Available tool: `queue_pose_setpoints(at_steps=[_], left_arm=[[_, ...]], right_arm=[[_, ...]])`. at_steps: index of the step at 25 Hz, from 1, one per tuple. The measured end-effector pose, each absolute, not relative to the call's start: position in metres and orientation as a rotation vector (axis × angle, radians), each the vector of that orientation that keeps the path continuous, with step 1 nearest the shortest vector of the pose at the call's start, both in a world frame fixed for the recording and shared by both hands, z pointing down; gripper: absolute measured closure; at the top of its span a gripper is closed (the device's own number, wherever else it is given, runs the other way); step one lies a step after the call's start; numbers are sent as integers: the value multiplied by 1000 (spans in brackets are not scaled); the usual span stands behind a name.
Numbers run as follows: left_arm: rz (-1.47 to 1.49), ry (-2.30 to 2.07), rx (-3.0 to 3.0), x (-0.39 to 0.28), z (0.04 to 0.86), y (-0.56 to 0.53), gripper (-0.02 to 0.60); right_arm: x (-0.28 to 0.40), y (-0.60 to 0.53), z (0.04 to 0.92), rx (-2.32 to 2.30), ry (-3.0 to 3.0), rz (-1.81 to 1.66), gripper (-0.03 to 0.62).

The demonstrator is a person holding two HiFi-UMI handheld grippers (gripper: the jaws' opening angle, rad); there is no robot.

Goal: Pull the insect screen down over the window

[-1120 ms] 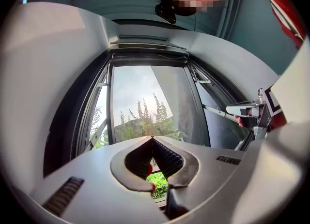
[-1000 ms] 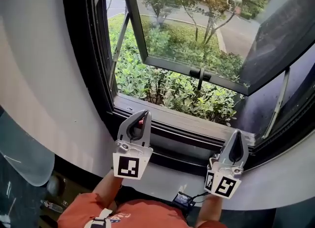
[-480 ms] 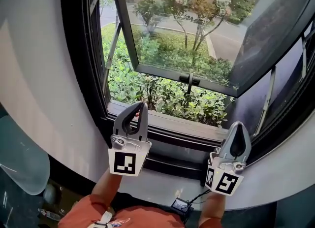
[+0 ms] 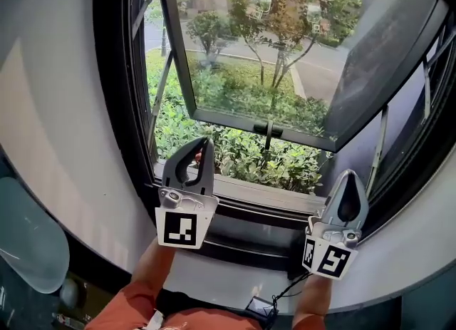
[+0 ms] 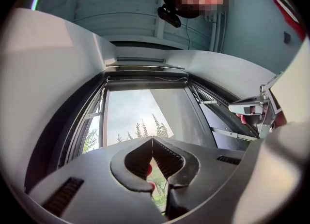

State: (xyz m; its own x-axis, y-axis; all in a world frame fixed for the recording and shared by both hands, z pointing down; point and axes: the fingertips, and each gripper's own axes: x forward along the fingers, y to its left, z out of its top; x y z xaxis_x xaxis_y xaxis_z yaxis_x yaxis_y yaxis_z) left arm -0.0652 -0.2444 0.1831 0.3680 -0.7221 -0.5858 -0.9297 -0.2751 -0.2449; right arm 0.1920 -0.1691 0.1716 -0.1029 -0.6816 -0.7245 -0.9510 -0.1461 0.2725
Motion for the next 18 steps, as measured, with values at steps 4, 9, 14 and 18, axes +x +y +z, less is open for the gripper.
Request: queue_pose_setpoints(at_steps=[4, 9, 14, 18], left_arm=[[495, 1393, -2046, -63, 166, -244, 575], [528, 1368, -2006, -58, 140, -245, 575], [585, 1355, -1979, -57, 117, -244, 575], [599, 1334, -1945, -55, 96, -241, 575]], right_arm=[[191, -168, 149, -1818, 1761, 1180, 585], [185, -166, 120, -1771, 1731, 1255, 585], [185, -165, 96, -1714, 1720, 1275, 585], [188, -165, 76, -1705, 1691, 1330, 585]])
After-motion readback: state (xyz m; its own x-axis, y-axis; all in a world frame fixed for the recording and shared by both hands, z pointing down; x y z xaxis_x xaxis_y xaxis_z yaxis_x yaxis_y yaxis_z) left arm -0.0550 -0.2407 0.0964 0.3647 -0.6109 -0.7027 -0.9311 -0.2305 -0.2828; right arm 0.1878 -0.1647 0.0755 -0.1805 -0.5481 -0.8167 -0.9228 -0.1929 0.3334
